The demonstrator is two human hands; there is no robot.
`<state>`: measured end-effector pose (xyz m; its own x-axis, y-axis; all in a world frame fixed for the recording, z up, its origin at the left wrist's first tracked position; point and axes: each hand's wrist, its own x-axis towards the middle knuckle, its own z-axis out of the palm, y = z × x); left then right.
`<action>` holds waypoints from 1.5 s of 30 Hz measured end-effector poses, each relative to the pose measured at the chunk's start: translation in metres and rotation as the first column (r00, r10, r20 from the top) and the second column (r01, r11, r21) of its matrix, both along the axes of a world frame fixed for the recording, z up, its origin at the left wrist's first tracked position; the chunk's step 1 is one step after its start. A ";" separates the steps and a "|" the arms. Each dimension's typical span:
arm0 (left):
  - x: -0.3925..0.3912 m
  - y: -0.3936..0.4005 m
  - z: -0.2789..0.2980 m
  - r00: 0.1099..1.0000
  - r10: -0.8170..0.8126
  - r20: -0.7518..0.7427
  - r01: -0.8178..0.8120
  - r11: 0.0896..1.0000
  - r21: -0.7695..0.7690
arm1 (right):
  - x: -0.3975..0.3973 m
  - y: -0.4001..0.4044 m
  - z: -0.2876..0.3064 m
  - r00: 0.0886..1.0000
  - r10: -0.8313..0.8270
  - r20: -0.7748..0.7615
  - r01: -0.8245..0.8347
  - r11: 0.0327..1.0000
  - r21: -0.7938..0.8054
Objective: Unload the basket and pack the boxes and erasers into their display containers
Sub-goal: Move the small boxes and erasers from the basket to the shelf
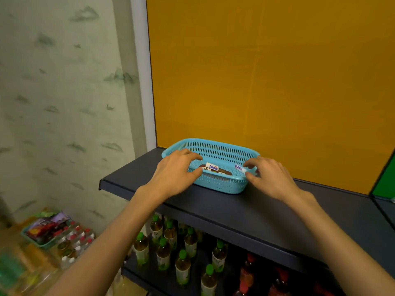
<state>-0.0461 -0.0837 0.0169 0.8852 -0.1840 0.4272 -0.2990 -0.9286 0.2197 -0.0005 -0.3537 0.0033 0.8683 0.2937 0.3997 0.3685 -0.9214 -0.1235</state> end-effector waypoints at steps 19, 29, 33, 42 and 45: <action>0.218 0.008 -0.024 0.912 -0.241 -0.331 0.303 0.942 0.148 | 0.137 0.035 -0.013 0.984 -0.104 -0.147 0.100 0.994 -0.039; 0.276 -0.011 -0.045 0.789 -0.267 -0.553 0.500 0.802 0.328 | 0.180 0.037 -0.032 0.945 -0.198 -0.262 0.166 0.977 -0.137; 0.287 -0.015 -0.049 0.748 -0.318 -0.583 0.570 0.758 0.317 | 0.187 0.038 -0.038 0.916 -0.239 -0.324 0.182 0.963 -0.197; 0.289 -0.004 -0.048 0.734 -0.389 -0.557 0.571 0.797 0.196 | 0.194 0.045 -0.044 0.864 -0.303 -0.401 0.198 0.938 -0.283; 0.281 0.006 -0.040 0.723 -0.505 -0.471 0.579 0.815 0.016 | 0.195 0.045 -0.046 0.850 -0.303 -0.431 0.189 0.939 -0.288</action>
